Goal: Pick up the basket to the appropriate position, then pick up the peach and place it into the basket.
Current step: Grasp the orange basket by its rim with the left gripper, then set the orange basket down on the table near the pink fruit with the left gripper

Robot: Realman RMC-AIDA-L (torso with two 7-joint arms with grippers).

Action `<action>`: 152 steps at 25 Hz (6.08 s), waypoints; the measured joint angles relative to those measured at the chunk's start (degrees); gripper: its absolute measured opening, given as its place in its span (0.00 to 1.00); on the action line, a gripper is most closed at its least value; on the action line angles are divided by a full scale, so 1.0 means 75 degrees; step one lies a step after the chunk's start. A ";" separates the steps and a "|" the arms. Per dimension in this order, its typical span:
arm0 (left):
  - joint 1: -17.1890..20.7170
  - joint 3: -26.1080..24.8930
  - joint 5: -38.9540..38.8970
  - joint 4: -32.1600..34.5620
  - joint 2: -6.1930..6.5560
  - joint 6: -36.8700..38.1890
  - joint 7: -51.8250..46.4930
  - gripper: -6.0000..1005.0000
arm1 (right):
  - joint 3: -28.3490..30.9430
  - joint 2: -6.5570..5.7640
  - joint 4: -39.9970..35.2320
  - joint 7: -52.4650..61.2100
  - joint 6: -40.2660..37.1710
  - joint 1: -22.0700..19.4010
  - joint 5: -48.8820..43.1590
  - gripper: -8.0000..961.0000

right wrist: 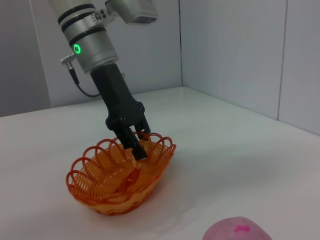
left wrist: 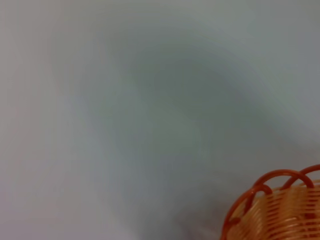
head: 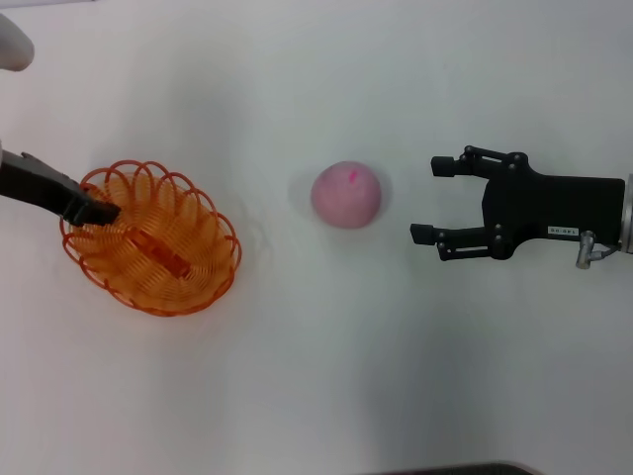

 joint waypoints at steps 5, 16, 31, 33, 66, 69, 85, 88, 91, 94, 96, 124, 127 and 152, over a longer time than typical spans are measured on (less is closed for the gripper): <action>-0.0015 -0.0032 0.0002 0.0002 0.0046 0.0007 -0.0139 0.38 | -0.0001 0.0000 0.0000 0.0000 0.0000 0.0003 0.0000 0.96; -0.0052 -0.0067 -0.0012 -0.0004 0.0114 0.0349 -0.0435 0.17 | 0.0007 0.0000 0.0000 0.0000 -0.0019 0.0012 0.0000 0.95; -0.0556 -0.1379 -0.0092 -0.0327 0.0503 0.1842 -0.1518 0.09 | 0.0018 -0.0007 0.0000 0.0000 -0.0001 0.0008 0.0000 0.95; -0.0554 -0.1431 -0.0093 -0.0484 0.0544 0.1881 -0.1601 0.08 | 0.0020 -0.0004 0.0003 0.0000 0.0010 0.0011 0.0000 0.95; 0.0835 -0.2659 -0.1818 -0.0248 -0.0220 0.1727 -0.1960 0.07 | 0.0067 0.0000 0.0036 0.0012 0.0040 -0.0026 0.0041 0.94; 0.1115 -0.2651 -0.2346 -0.0230 -0.0220 0.1638 -0.1960 0.07 | 0.0077 0.0000 0.0036 0.0012 0.0049 -0.0035 0.0044 0.94; 0.1917 -0.2209 -0.3588 -0.0741 -0.0281 0.0566 -0.1835 0.07 | 0.0262 0.0012 0.0071 0.0012 0.0080 -0.0036 0.0061 0.94; 0.1990 -0.1981 -0.3674 -0.0792 -0.0287 0.0337 -0.1833 0.07 | 0.0271 0.0012 0.0071 0.0012 0.0080 -0.0036 0.0060 0.94; 0.2004 -0.1907 -0.3707 -0.0893 -0.0295 0.0197 -0.1826 0.07 | 0.0275 0.0012 0.0071 0.0012 0.0080 -0.0036 0.0060 0.94; 0.2000 -0.1886 -0.3714 -0.0935 -0.0297 0.0163 -0.1819 0.07 | 0.0274 0.0012 0.0071 0.0012 0.0079 -0.0036 0.0059 0.94; 0.1998 -0.1882 -0.3714 -0.0938 -0.0297 0.0151 -0.1818 0.07 | 0.0274 0.0012 0.0071 0.0012 0.0078 -0.0036 0.0059 0.94; 0.2035 -0.1898 -0.3801 -0.1076 -0.0256 -0.0131 -0.1946 0.08 | 0.0269 0.0012 0.0071 0.0012 0.0074 0.0001 0.0058 0.93; 0.2038 -0.1922 -0.3810 -0.1092 -0.0250 -0.0110 -0.1949 0.08 | 0.0269 0.0012 0.0070 0.0012 0.0074 0.0002 0.0058 0.93; 0.2260 -0.2132 -0.4646 -0.1200 -0.0106 0.0635 -0.1438 0.45 | 0.0350 0.0012 0.0070 0.0012 0.0169 0.0023 0.0058 0.92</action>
